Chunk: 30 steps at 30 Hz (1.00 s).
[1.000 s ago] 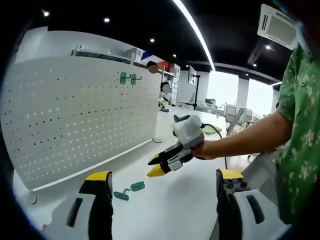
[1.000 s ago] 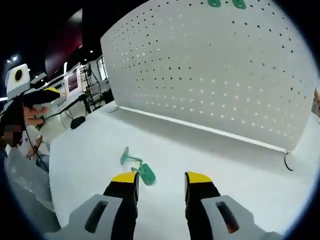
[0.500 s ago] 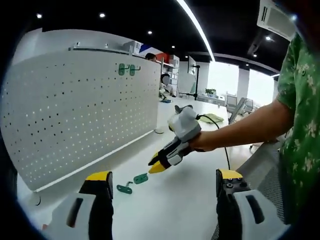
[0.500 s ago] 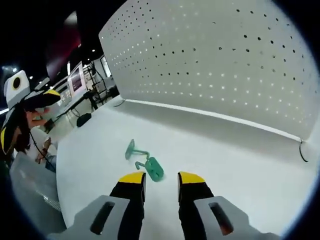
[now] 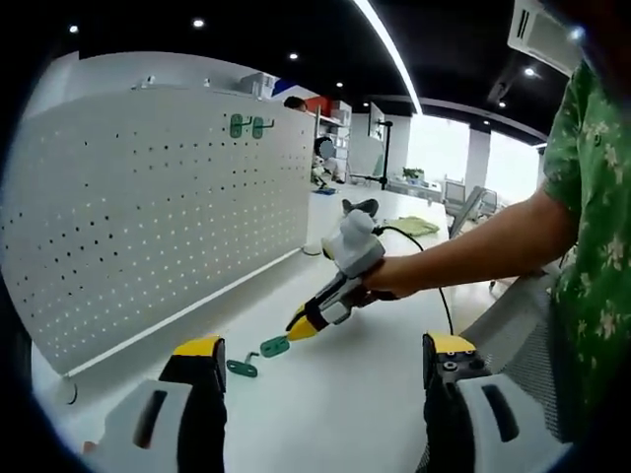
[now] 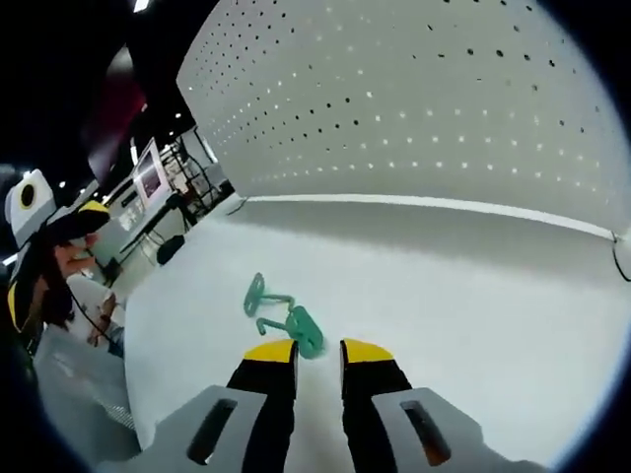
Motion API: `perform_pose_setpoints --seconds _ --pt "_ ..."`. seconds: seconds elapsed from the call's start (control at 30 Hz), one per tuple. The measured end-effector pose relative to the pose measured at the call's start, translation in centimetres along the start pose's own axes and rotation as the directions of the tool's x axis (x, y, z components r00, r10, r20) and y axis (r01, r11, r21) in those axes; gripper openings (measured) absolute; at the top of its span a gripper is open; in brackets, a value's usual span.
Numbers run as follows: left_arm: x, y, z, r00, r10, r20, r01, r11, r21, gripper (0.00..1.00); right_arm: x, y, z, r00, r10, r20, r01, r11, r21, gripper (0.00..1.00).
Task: Insert the hook assembly into the mounting plate slot until the hook locks in place.
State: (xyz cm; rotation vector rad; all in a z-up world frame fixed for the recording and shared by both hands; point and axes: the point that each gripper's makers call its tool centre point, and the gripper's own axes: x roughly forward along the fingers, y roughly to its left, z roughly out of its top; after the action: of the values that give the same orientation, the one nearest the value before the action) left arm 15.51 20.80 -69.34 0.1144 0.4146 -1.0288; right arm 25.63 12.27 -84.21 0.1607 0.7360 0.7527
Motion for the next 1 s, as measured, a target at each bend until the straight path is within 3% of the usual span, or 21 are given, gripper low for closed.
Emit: perform_pose_setpoints --seconds 0.43,1.0 --pt "0.4 0.3 -0.2 1.0 -0.002 -0.006 0.002 1.0 -0.011 0.83 0.4 -0.3 -0.2 0.999 0.038 0.02 -0.039 0.994 0.105 0.1" --pt "0.4 0.7 -0.2 1.0 0.0 -0.006 0.0 1.0 -0.013 0.82 1.1 0.2 -0.3 0.997 0.07 0.021 -0.072 0.987 0.142 0.03"
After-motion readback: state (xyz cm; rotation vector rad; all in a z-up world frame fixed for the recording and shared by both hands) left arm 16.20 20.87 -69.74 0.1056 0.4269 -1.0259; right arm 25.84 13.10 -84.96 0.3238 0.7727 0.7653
